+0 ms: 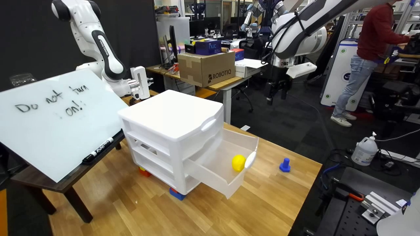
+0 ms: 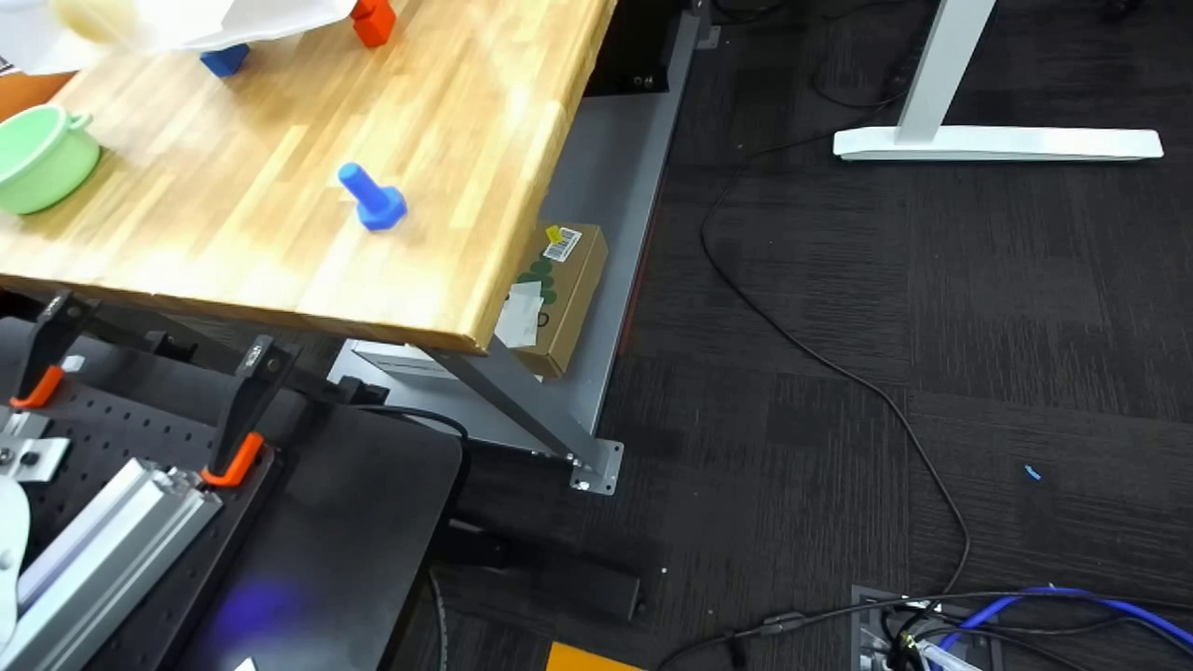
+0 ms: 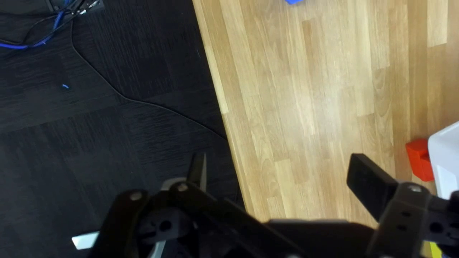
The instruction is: Move the blue screw to the left
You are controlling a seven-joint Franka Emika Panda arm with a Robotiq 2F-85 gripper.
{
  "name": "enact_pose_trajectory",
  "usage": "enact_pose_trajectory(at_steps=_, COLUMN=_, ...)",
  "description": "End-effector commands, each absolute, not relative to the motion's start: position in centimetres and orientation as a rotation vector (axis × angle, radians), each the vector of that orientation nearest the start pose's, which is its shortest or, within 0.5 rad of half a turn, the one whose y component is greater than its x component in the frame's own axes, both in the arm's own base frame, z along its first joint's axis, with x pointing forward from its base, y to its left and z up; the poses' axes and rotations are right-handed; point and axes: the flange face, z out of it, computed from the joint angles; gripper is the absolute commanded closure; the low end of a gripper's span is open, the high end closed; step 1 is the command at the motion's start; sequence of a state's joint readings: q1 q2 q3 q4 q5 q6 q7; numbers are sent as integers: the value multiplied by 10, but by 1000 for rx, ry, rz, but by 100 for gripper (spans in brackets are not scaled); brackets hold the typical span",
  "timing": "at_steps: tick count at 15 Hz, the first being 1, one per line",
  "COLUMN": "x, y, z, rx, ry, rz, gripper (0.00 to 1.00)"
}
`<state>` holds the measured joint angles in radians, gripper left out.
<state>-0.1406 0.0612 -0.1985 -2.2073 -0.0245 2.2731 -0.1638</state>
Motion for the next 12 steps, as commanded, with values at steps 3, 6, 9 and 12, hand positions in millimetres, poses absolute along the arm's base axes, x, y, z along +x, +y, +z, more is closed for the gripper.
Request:
enact_pose_trajectory(at_steps=3, x=510, y=-182, z=293, rx=-3145, ry=218, rz=202, gripper=0)
enact_pose_trajectory(at_steps=6, x=509, y=-182, z=261, rx=-3122, ry=206, rz=290, gripper=0)
enact_pose_trajectory(at_steps=9, x=505, y=-179, z=251, rx=-3135, ry=222, rz=305, gripper=0)
enact_pose_trajectory(at_steps=12, x=510, y=-181, z=250, rx=-3131, ry=215, rz=294, gripper=0)
